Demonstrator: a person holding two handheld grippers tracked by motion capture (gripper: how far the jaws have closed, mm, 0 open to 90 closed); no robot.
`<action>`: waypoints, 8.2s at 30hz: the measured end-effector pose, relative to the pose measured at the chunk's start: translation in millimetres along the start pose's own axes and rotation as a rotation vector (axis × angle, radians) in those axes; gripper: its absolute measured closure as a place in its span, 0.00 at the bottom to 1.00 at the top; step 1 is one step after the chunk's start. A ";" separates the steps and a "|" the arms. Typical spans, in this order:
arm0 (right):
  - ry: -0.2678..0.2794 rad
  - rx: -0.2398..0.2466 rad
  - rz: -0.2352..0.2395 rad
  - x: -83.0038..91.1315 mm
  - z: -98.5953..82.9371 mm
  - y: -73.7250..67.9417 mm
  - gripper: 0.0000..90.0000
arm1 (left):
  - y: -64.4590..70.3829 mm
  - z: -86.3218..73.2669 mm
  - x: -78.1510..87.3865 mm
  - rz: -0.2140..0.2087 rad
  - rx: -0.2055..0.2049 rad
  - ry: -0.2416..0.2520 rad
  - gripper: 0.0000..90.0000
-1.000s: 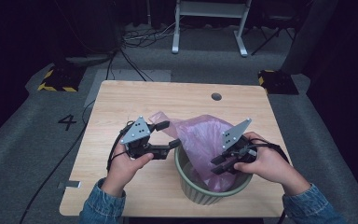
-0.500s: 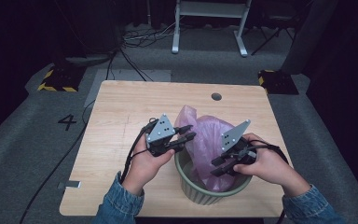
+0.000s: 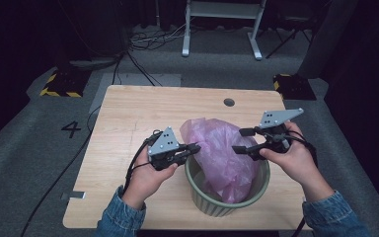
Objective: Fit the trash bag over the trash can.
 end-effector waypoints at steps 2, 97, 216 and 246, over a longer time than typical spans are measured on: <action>-0.007 -0.020 -0.041 -3.7 -0.8 7.0 0.41 | 2.1 0.5 0.6 -0.011 -0.002 0.003 1.00; -0.013 0.143 0.250 29.6 -18.6 -124.4 1.00 | 36.5 20.2 16.9 0.000 -0.051 0.042 0.33; 0.142 0.000 -0.004 78.7 -3.5 -16.4 0.99 | 27.8 26.1 49.4 -0.080 -0.121 0.015 0.99; 0.240 -0.008 -0.148 96.6 -25.7 15.6 0.41 | -9.1 12.4 59.1 0.032 -0.096 0.051 0.72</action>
Point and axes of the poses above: each handheld gripper's, and its own axes: x roughly backward along the jaws, z roughly out of its top, y roughly to its right, the point moved 10 cm from there along -x, roughly forward along the jaws, and after that the axes turned 7 degrees about x, right-handed, at the moved point
